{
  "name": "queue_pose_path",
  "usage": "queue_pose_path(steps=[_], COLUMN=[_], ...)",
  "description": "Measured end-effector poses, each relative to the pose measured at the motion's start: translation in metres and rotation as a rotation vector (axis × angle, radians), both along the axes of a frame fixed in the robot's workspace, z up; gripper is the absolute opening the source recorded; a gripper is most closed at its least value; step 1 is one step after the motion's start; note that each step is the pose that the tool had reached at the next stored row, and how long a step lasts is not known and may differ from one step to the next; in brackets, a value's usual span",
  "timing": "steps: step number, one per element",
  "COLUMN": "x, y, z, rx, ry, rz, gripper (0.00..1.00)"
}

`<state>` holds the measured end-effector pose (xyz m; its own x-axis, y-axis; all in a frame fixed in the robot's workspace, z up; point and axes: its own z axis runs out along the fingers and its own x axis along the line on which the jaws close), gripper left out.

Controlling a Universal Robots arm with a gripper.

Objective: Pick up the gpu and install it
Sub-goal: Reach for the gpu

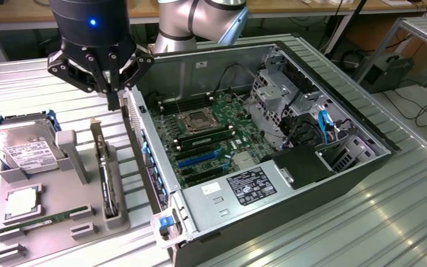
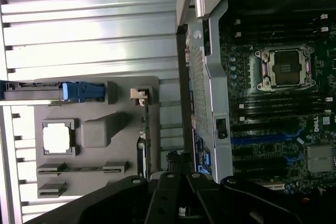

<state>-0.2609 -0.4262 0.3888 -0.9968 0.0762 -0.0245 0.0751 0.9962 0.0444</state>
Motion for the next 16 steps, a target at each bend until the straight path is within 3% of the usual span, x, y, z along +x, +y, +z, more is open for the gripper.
queue_pose_path(steps=[16], x=[0.0], y=[-0.0102], z=[-0.0001], rx=[0.0], ry=[0.0], rz=[0.0], gripper=[0.11])
